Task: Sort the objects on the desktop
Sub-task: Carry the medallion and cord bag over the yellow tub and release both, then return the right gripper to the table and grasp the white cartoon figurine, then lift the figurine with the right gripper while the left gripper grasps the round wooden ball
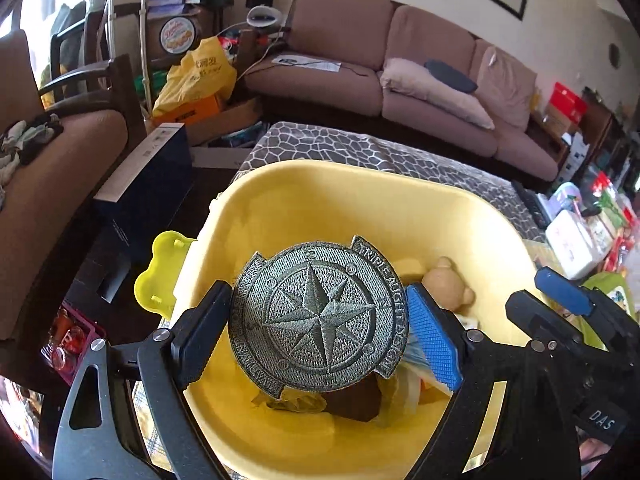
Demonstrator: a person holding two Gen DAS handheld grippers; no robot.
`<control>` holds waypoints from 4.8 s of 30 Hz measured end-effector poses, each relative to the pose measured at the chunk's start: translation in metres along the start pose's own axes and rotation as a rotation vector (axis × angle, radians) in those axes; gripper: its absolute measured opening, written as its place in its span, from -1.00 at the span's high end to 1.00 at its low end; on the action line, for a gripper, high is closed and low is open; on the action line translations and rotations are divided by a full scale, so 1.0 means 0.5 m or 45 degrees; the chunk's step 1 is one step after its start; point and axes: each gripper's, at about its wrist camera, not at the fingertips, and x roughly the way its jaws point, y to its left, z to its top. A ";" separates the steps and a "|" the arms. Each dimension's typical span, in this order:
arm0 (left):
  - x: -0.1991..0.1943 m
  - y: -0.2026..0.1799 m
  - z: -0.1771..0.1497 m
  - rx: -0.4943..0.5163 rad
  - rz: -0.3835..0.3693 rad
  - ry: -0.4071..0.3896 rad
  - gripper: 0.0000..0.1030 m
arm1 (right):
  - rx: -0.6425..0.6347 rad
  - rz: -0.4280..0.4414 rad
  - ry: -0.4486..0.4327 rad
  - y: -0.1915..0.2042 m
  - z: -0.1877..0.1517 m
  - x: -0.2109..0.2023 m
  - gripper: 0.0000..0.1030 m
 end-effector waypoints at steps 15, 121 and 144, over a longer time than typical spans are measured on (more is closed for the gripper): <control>-0.017 -0.040 0.003 0.012 -0.069 -0.037 -0.93 | 0.347 -0.188 -0.151 -0.254 0.009 -0.143 -0.68; 0.233 -0.662 -0.087 0.483 -0.208 0.352 0.09 | 0.591 -0.307 0.161 -0.563 -0.217 -0.236 0.20; 0.216 -0.638 -0.080 0.382 -0.170 0.421 -0.07 | 0.616 -0.277 0.115 -0.565 -0.207 -0.252 0.20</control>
